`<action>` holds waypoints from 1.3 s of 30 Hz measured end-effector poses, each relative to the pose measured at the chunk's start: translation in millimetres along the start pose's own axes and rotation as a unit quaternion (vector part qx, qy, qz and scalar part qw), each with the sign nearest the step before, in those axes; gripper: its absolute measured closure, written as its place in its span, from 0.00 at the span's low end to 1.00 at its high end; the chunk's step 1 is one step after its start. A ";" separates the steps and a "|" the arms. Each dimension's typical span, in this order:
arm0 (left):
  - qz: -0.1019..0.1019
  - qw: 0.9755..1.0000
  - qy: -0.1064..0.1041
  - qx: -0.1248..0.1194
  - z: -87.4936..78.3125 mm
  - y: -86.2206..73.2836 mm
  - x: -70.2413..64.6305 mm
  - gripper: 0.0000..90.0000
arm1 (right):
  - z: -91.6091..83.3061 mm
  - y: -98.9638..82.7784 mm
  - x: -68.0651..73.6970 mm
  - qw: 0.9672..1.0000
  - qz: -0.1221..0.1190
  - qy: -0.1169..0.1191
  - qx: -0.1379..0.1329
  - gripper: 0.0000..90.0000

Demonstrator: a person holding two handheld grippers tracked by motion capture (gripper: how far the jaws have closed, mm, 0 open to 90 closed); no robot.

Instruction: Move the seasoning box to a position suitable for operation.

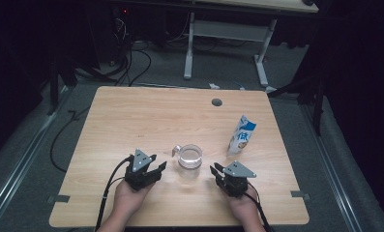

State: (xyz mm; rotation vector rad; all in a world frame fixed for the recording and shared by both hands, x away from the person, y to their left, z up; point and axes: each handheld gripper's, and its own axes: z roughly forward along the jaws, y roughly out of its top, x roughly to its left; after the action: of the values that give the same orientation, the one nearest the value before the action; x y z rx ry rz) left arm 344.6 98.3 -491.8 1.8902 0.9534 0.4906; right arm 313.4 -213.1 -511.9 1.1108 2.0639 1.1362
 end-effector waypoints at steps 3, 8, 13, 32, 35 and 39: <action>0.011 1.000 0.002 -0.005 0.7 4.8 -1.8 0.58 | 0.4 2.9 0.7 1.000 0.005 0.002 -0.002 0.85; 0.013 1.000 -0.006 -0.011 1.2 12.6 -1.4 0.61 | 0.7 15.2 -0.2 1.000 0.000 -0.001 -0.007 0.86; -0.001 0.999 -0.014 -0.029 3.0 21.5 3.8 0.64 | 2.9 29.6 -1.4 1.000 -0.008 -0.007 -0.008 0.87; 0.000 0.999 -0.018 -0.051 22.3 53.2 -9.8 1.00 | 6.3 26.0 -4.3 0.999 0.003 -0.004 -0.031 0.90; 0.006 0.999 -0.013 -0.049 26.1 55.3 -12.2 1.00 | 5.8 25.1 -3.6 0.999 0.006 -0.004 -0.033 0.91; 0.005 0.999 -0.013 -0.047 30.9 56.4 -14.6 1.00 | 4.1 26.8 -2.8 0.999 0.010 0.002 -0.037 0.93</action>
State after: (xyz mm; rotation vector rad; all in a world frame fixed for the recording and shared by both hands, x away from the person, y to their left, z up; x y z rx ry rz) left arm 379.5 54.5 -456.8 1.8130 0.8889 0.5081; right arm 328.8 -205.4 -490.8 1.0963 2.0015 1.2160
